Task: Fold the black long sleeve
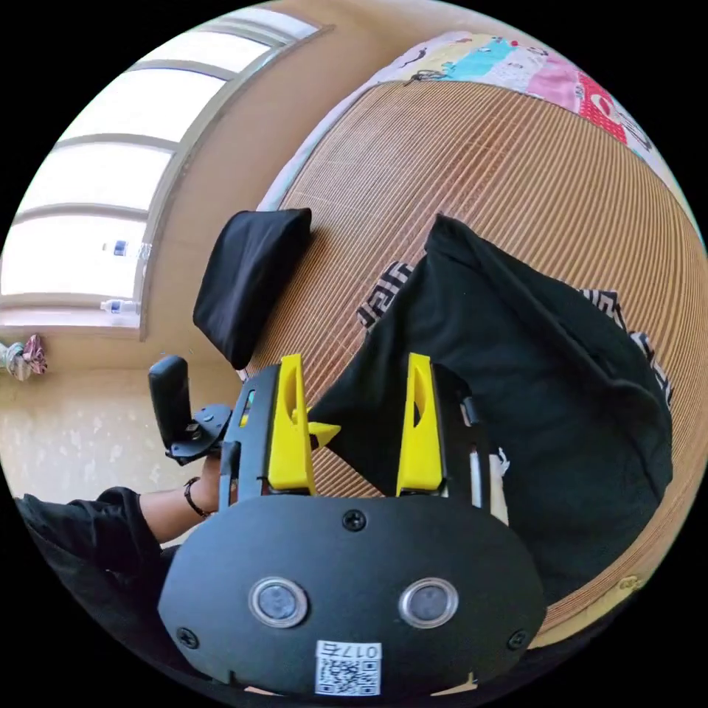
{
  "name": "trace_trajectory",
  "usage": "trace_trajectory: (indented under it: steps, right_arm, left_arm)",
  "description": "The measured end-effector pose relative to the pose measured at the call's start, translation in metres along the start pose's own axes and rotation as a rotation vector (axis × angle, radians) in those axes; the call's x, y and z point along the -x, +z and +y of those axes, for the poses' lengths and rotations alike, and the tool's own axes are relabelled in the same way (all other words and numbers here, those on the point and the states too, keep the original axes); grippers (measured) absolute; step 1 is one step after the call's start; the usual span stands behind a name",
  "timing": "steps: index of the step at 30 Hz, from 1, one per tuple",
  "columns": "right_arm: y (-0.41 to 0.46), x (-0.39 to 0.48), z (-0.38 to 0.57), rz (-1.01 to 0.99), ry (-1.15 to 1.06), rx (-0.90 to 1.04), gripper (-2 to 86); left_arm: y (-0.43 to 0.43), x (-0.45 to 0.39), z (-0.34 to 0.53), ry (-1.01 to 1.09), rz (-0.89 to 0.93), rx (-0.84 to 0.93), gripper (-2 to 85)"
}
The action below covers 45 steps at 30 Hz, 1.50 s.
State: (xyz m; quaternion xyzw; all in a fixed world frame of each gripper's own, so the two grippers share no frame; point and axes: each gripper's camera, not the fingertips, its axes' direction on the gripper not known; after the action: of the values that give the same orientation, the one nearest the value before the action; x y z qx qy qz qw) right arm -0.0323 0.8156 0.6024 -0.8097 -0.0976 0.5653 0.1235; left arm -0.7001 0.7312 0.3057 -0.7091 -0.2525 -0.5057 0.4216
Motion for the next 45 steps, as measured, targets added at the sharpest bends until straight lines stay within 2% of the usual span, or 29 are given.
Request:
trace_trajectory:
  steps: [5,7,9,11,15,18,22,28,33,38,41,45]
  right_arm:
    - [0.041,0.031,-0.033,0.21,-0.059,0.263,17.5]
    - [0.053,0.043,-0.034,0.348,-0.113,0.326,14.4]
    - [0.05,0.048,-0.027,0.496,-0.15,0.296,7.0]
    - [0.023,0.038,-0.016,0.436,-0.118,0.2,4.8]
    - [-0.081,-0.03,0.062,0.06,-0.05,-0.238,3.6]
    - [-0.133,-0.108,0.157,-0.166,0.044,-0.561,3.2]
    - [-0.136,-0.212,0.285,-0.298,0.211,-0.804,3.4]
    - [-0.066,-0.293,0.387,-0.226,0.595,-0.802,5.3]
    - [-0.045,-0.312,0.429,-0.303,0.705,-0.931,12.9]
    - [-0.019,-0.345,0.4,-0.498,0.589,-0.825,15.6]
    - [-0.002,-0.348,0.369,-0.576,0.51,-0.73,12.2]
    - [0.018,-0.325,0.352,-0.647,0.51,-0.668,8.6]
  left_arm:
    - [-0.003,-0.054,0.018,0.089,-0.054,-0.079,3.2]
    - [-0.002,-0.066,0.025,0.11,-0.082,-0.097,2.9]
    - [-0.001,-0.075,0.03,0.125,-0.106,-0.107,3.1]
    - [-0.006,-0.084,0.037,0.14,-0.092,-0.14,3.8]
    - [-0.021,-0.09,0.047,0.171,0.066,-0.221,5.7]
    - [-0.014,-0.086,0.046,0.134,0.105,-0.183,7.9]
    - [0.025,-0.085,0.04,0.102,0.196,-0.067,10.3]
    - [0.103,-0.103,0.026,0.061,0.26,0.084,12.0]
    - [0.138,-0.122,0.003,0.052,0.221,0.114,13.3]
    - [0.2,-0.131,-0.031,0.003,0.23,0.223,15.3]
    - [0.228,-0.143,-0.035,0.003,0.243,0.316,12.1]
    - [0.213,-0.149,-0.022,-0.008,0.193,0.292,8.6]
